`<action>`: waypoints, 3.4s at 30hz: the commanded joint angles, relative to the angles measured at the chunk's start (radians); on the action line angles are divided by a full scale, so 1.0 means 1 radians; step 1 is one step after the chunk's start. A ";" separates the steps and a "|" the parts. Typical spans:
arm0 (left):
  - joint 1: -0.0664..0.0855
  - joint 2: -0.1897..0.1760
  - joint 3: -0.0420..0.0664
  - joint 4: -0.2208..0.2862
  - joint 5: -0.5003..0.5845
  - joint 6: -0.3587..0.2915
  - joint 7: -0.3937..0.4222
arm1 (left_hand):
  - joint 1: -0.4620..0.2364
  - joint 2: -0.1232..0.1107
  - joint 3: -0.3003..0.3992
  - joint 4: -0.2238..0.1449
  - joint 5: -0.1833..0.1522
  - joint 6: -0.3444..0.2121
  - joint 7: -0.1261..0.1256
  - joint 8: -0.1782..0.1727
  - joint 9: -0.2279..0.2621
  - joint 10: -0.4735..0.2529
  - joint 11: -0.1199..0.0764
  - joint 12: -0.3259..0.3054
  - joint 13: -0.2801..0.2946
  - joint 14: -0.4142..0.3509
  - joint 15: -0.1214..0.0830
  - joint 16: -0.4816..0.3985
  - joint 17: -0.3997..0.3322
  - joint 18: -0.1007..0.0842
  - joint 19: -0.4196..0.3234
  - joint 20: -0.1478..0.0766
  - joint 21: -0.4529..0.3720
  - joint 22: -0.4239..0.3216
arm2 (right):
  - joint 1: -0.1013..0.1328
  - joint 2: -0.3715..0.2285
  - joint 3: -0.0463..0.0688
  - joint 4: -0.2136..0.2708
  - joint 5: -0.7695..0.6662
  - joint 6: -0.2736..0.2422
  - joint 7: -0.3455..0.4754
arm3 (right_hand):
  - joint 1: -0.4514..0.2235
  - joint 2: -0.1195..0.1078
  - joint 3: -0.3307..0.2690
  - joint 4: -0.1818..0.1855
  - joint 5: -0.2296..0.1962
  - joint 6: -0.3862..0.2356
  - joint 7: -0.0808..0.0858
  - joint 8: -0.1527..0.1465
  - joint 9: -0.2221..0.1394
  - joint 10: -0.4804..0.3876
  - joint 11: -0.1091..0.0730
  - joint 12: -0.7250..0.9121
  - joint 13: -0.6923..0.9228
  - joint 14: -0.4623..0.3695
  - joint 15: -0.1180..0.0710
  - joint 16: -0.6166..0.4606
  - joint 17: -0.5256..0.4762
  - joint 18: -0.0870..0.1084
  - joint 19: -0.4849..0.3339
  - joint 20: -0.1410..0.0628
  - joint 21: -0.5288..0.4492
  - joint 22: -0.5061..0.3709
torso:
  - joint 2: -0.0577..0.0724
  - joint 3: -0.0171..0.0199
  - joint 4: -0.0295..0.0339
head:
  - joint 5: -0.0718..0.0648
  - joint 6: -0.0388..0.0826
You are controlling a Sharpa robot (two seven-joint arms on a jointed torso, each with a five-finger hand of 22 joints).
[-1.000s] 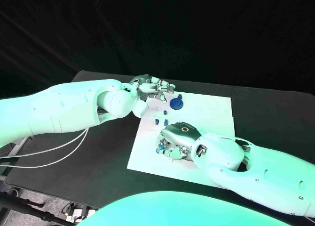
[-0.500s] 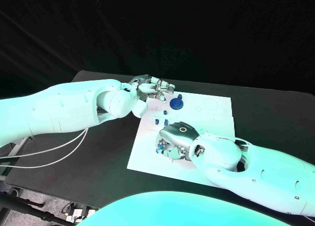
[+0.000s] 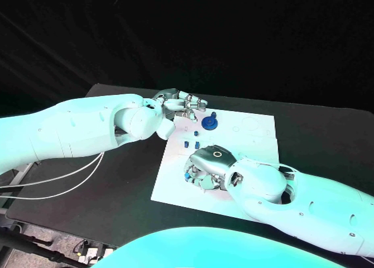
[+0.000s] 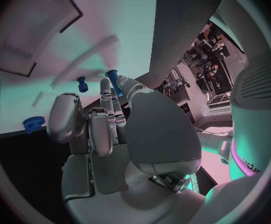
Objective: Assemble the parts on the task board
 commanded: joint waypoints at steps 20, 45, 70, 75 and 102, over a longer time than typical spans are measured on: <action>0.001 -0.004 0.001 -0.003 -0.005 0.010 0.003 | 0.001 0.009 0.000 -0.005 0.002 -0.007 0.000 -0.001 0.001 -0.010 0.000 0.000 0.001 -0.006 0.003 -0.004 -0.001 0.006 0.002 0.003 -0.007 -0.001 | 0.017 -0.145 0.010 0.131 0.037 -0.171 0.005 | -0.029 -0.012 -0.033 0.017 -0.020 -0.128 -0.013 0.019 -0.016 0.033 -0.016 -0.015 0.016 0.051 -0.009 -0.003 -0.007 -0.010 -0.001 -0.008 -0.008 0.129 | -0.003 -0.0012 -0.0012 | -0.018 0.007; 0.000 -0.019 -0.003 -0.007 -0.005 0.010 0.010 | 0.000 0.010 0.001 -0.005 0.002 -0.008 0.001 0.000 0.001 -0.012 0.001 0.001 0.001 -0.006 0.004 -0.005 -0.002 0.006 0.002 0.003 -0.008 -0.002 | 0.068 -0.636 0.007 0.310 0.323 -0.193 -0.201 | -0.160 0.035 -0.383 0.132 0.078 0.029 -0.050 0.201 0.168 0.247 -0.059 1.294 1.330 0.091 -0.043 0.111 0.211 -0.032 0.047 -0.038 0.106 0.178 | -0.029 -0.0083 -0.0306 | -0.221 0.054; -0.001 -0.029 -0.004 0.014 -0.005 0.020 0.005 | -0.002 0.011 0.001 -0.005 0.002 -0.008 0.000 0.000 0.001 -0.014 0.001 0.003 0.001 -0.004 0.004 -0.003 -0.001 0.006 0.009 0.003 -0.004 0.000 | -0.027 -0.519 0.003 0.237 0.235 -0.212 -0.307 | -0.150 0.063 -0.431 0.134 0.115 0.010 -0.050 0.215 0.214 0.257 -0.059 1.319 1.363 0.101 -0.042 0.134 0.263 -0.041 0.062 -0.038 0.159 0.195 | -0.024 -0.0037 -0.0298 | -0.220 0.041; -0.001 -0.029 -0.004 0.015 -0.005 0.022 0.004 | -0.002 0.011 0.001 -0.005 0.002 -0.008 0.000 0.000 0.001 -0.014 0.001 0.003 0.001 -0.004 0.004 -0.003 -0.001 0.006 0.009 0.003 -0.004 0.000 | -0.030 -0.507 0.003 0.225 0.239 -0.209 -0.308 | -0.149 0.066 -0.434 0.135 0.121 0.009 -0.050 0.216 0.218 0.257 -0.058 1.320 1.364 0.101 -0.042 0.134 0.264 -0.041 0.063 -0.038 0.161 0.196 | -0.024 -0.0047 -0.0306 | -0.218 0.040; 0.000 -0.035 -0.003 0.019 -0.025 0.020 0.002 | -0.003 0.011 0.001 -0.004 0.002 -0.009 0.001 0.001 0.001 -0.015 0.001 0.004 0.001 -0.004 0.004 -0.003 -0.002 0.006 0.010 0.003 -0.004 0.000 | -0.064 -0.442 0.003 0.173 0.256 -0.125 -0.308 | -0.180 0.072 -0.470 0.138 0.119 0.021 -0.057 0.232 0.248 0.265 -0.063 1.336 1.383 0.103 -0.044 0.138 0.273 -0.043 0.066 -0.039 0.178 0.200 | -0.024 -0.0044 -0.0316 | -0.215 0.030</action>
